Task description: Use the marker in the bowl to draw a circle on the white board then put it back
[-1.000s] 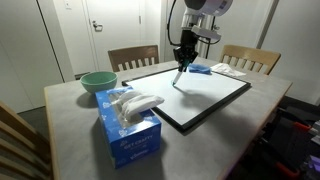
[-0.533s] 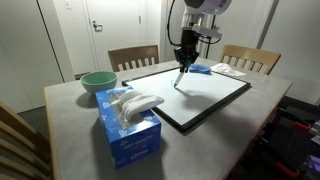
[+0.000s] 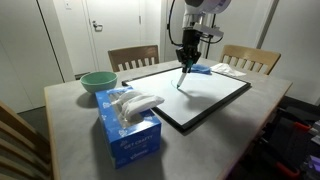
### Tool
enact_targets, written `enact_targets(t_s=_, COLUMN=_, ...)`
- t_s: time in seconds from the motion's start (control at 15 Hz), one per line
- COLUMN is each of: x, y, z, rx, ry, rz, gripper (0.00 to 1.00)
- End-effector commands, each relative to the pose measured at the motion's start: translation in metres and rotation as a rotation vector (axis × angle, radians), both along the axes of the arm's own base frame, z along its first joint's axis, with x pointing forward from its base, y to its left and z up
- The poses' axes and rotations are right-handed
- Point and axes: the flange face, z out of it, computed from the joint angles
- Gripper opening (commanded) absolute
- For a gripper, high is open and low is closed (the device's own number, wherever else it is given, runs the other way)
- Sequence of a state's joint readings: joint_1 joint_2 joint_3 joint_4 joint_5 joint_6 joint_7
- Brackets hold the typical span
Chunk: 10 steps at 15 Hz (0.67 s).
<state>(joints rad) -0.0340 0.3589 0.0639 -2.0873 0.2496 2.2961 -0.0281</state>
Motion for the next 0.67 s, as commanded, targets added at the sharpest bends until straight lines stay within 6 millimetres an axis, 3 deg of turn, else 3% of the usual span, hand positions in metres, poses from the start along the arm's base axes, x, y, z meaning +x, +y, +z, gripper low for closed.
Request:
enact_targets(t_s=0.0, x=-0.0029, y=-0.0068, z=-0.006, rx=-0.006, ry=0.046, rz=-0.017, gripper=0.05)
enact_targets(t_s=0.6, x=-0.0051, y=-0.0157, z=-0.0057, rx=-0.005, ry=0.086, rz=-0.037, gripper=0.05)
